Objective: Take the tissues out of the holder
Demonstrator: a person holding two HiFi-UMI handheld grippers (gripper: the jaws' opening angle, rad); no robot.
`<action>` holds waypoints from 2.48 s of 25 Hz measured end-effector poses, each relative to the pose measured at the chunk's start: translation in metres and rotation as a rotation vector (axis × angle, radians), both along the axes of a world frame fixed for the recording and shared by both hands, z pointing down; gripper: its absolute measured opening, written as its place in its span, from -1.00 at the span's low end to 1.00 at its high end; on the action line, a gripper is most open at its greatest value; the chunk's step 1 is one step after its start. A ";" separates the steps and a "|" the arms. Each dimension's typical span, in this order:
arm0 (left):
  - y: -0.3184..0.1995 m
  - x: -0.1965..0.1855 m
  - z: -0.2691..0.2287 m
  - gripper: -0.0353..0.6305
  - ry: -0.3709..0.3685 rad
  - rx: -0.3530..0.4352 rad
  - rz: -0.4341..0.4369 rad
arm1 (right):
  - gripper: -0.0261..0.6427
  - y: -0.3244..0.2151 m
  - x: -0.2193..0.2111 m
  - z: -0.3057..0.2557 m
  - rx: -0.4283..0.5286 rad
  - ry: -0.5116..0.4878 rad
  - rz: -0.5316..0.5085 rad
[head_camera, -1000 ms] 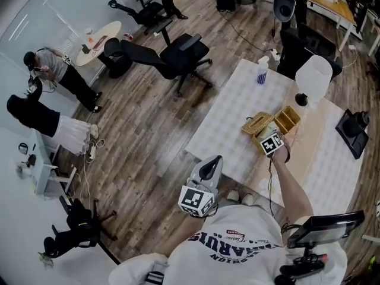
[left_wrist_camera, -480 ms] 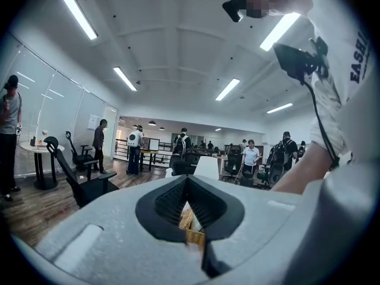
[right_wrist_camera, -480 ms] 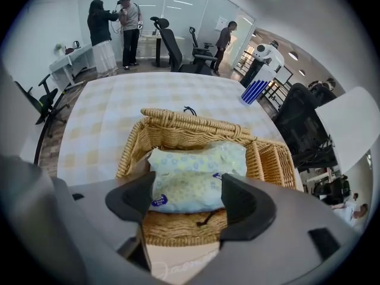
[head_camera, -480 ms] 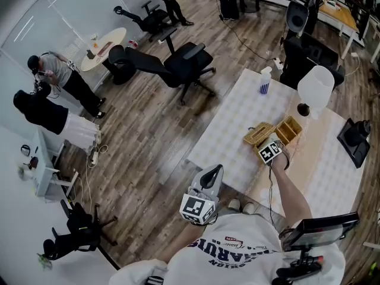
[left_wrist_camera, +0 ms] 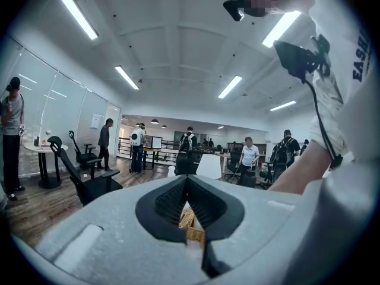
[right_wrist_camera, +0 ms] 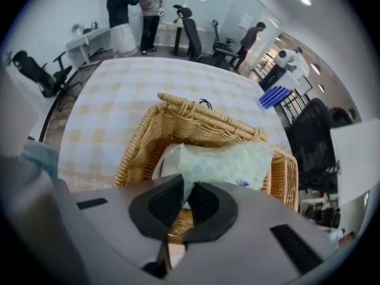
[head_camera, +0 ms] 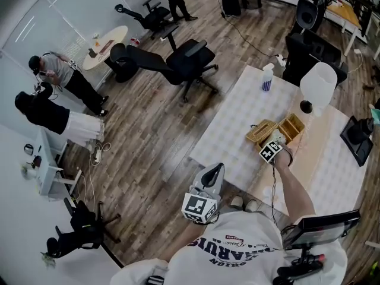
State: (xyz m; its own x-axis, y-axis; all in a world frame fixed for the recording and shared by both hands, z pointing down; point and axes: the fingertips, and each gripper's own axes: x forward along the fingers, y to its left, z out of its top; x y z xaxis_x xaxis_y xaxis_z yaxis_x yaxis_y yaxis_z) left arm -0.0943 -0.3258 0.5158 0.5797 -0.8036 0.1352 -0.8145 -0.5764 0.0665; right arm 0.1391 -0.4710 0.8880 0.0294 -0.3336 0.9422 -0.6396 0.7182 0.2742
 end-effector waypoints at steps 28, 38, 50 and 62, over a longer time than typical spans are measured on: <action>0.000 0.003 0.004 -0.88 0.016 0.000 0.008 | -0.91 -0.002 0.001 -0.028 0.102 0.001 -0.046; -0.001 0.028 0.003 -0.88 0.040 0.018 0.091 | -0.91 -0.005 0.012 -0.090 0.228 -0.020 -0.079; 0.005 0.076 -0.002 -0.88 0.064 0.025 0.217 | -0.91 -0.012 0.013 -0.253 0.496 -0.018 -0.171; 0.023 0.102 -0.012 -0.88 0.082 0.013 0.298 | -0.91 0.003 0.025 -0.419 0.685 0.022 -0.233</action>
State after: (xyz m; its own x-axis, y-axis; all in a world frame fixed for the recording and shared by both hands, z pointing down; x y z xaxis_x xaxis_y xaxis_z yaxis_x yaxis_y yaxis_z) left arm 0.0081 -0.3026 0.5040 0.7987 -0.5977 0.0691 -0.6015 -0.7904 0.1156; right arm 0.1639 -0.4680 0.4693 -0.0978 -0.8487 0.5197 -0.4794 0.4978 0.7228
